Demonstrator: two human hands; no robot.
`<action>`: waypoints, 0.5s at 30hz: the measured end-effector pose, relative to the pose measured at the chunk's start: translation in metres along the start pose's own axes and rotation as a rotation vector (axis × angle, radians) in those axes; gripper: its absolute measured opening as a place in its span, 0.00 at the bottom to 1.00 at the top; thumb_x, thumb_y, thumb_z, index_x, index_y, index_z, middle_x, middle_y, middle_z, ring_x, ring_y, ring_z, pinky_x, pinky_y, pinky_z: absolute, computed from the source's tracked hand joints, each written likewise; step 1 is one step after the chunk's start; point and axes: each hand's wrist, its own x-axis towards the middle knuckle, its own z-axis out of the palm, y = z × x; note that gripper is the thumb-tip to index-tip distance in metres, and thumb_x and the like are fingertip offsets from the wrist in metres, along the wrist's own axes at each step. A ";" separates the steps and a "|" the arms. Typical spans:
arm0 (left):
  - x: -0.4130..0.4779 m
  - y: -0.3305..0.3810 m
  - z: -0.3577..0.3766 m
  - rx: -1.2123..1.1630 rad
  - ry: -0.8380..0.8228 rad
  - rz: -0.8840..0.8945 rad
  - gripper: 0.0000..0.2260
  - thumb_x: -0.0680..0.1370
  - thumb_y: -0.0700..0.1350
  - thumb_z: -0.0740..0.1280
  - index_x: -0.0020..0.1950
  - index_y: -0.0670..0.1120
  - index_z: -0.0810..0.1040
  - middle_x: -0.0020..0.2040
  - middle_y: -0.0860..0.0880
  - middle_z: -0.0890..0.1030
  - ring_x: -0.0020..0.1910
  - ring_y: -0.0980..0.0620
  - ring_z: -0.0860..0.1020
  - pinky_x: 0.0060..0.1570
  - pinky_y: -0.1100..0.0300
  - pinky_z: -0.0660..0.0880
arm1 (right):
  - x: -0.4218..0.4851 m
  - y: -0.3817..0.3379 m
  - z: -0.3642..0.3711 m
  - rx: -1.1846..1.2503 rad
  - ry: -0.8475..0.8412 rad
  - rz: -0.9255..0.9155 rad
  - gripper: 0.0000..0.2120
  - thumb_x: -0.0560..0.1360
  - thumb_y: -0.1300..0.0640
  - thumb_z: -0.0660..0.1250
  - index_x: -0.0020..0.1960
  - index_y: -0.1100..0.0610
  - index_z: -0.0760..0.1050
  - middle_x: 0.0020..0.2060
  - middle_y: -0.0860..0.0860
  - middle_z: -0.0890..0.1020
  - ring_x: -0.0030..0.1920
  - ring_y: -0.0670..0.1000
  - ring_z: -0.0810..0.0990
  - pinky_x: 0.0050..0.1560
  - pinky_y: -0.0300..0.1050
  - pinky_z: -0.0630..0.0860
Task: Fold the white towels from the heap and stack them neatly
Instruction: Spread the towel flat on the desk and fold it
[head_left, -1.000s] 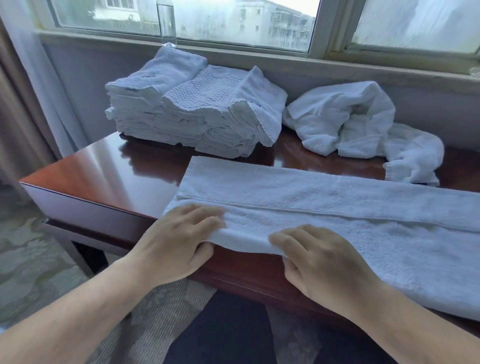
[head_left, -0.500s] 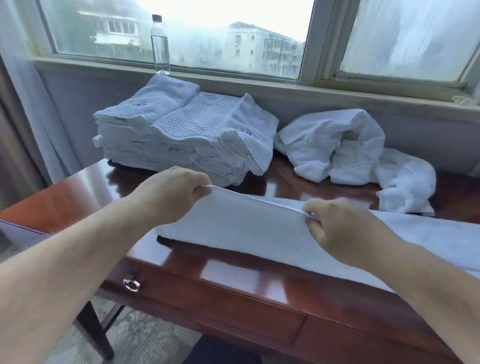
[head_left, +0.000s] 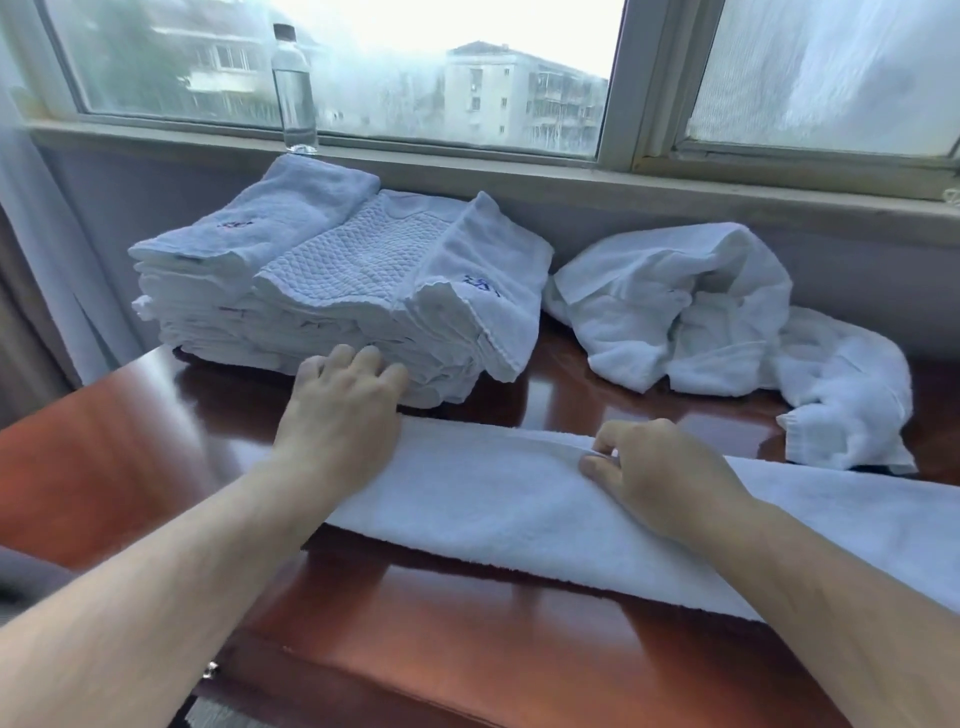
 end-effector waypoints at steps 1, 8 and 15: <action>-0.002 0.011 -0.003 -0.145 0.071 0.045 0.11 0.80 0.48 0.63 0.61 0.53 0.78 0.57 0.51 0.77 0.58 0.46 0.73 0.58 0.51 0.68 | 0.000 0.000 0.002 -0.001 0.016 -0.010 0.12 0.79 0.39 0.62 0.47 0.46 0.76 0.42 0.44 0.81 0.43 0.49 0.79 0.37 0.43 0.72; -0.014 0.089 0.008 -0.554 -0.311 0.263 0.23 0.83 0.58 0.54 0.79 0.59 0.59 0.78 0.58 0.62 0.76 0.56 0.56 0.73 0.60 0.49 | -0.023 0.012 -0.002 -0.020 0.105 -0.024 0.07 0.79 0.45 0.63 0.53 0.46 0.76 0.46 0.43 0.79 0.48 0.50 0.77 0.42 0.46 0.69; -0.014 0.097 0.015 -0.438 -0.352 0.231 0.25 0.82 0.54 0.52 0.80 0.59 0.56 0.80 0.57 0.57 0.78 0.54 0.53 0.74 0.56 0.46 | -0.094 0.076 -0.023 -0.072 0.154 0.156 0.10 0.71 0.58 0.69 0.52 0.50 0.80 0.45 0.46 0.79 0.48 0.52 0.76 0.43 0.46 0.71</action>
